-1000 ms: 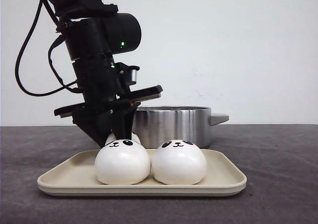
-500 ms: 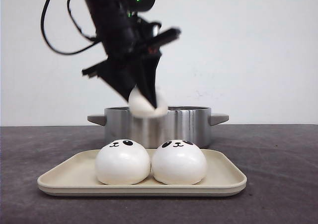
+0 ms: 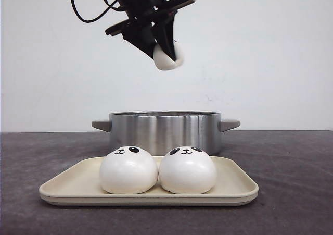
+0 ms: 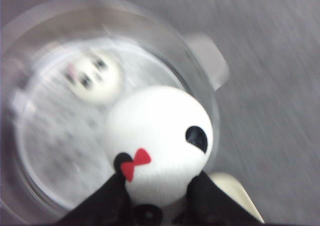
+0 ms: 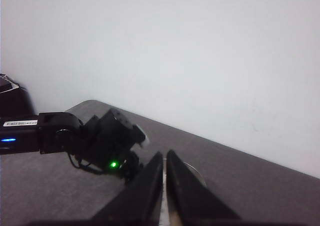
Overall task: Steam buns
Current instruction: 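Close the left gripper on the bun and lift it over the pot, then lower the bun into the pot and open the left gripper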
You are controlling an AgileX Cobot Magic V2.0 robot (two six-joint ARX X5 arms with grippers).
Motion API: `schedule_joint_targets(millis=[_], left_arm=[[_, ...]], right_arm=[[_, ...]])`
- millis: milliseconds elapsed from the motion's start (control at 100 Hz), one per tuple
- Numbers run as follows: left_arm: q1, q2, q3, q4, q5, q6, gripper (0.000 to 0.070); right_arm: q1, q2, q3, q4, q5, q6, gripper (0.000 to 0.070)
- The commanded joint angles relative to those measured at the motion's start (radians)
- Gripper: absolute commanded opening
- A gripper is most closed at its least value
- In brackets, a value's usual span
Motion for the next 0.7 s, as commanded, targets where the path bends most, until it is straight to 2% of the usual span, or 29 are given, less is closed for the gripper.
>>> schedule_joint_targets(millis=[0, 120, 410, 690], left_arm=[[0.009, 0.007, 0.025, 0.051, -0.023, 0.013, 0.0], [0.048, 0.019, 0.025, 0.117, -0.075, 0.011, 0.0], [0.139, 0.106, 0.025, 0.17, -0.073, -0.032, 0.0], [0.151, 0.226, 0.025, 0.185, -0.054, -0.033, 0.0]], right_arm=[[0.01, 0.008, 0.023, 0.013, 0.0, 0.006, 0.0002], [0.01, 0.008, 0.023, 0.013, 0.0, 0.005, 0.0002], [0.01, 0.009, 0.023, 0.013, 0.0, -0.016, 0.0002], [0.01, 0.01, 0.023, 0.014, 0.0, -0.012, 0.0002]])
